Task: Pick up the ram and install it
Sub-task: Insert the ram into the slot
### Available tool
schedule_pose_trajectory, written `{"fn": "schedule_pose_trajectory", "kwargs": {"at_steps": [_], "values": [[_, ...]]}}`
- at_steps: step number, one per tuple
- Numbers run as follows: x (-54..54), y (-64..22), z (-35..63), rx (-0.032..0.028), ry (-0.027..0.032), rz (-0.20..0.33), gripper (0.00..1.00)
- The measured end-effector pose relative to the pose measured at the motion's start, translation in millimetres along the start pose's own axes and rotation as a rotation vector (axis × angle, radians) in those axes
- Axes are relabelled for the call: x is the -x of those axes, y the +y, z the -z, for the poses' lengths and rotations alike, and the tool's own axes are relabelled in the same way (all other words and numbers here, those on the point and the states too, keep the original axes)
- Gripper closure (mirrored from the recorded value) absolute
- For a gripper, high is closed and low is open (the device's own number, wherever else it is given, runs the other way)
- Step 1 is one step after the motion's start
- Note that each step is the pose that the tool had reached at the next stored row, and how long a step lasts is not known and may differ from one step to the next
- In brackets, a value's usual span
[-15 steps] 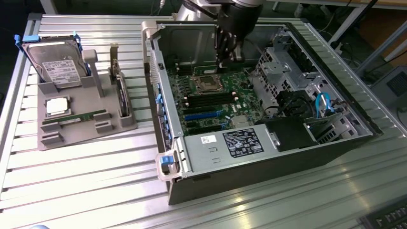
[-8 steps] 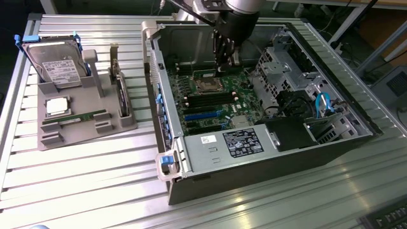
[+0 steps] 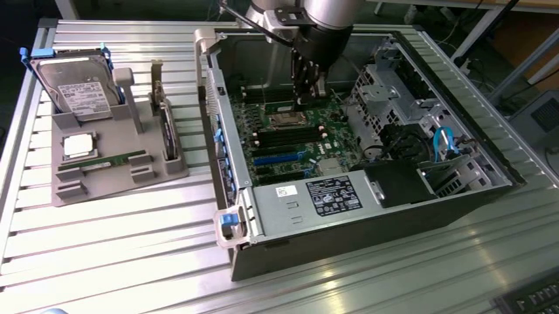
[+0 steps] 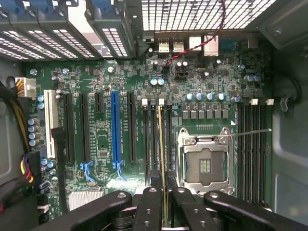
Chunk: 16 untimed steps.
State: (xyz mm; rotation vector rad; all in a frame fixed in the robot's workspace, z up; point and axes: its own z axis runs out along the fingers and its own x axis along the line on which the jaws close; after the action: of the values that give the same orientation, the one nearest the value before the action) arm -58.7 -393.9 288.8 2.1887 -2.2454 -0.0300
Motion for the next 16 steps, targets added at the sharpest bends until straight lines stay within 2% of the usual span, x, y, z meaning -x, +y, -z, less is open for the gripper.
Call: {"fn": "schedule_pose_trajectory", "kwargs": {"at_steps": [9, 12, 14, 16], "values": [[-0.7, -0.1, -4.8, 0.0005, -0.0003, -0.007, 0.86], [-1.2, -0.1, -5.8, 0.0019, -0.0005, -0.030, 0.86], [-1.3, -0.2, -9.3, 0.0026, -0.0011, -0.066, 0.86], [-1.6, -0.3, -15.2, 0.0025, -0.0014, -0.073, 0.86]]}}
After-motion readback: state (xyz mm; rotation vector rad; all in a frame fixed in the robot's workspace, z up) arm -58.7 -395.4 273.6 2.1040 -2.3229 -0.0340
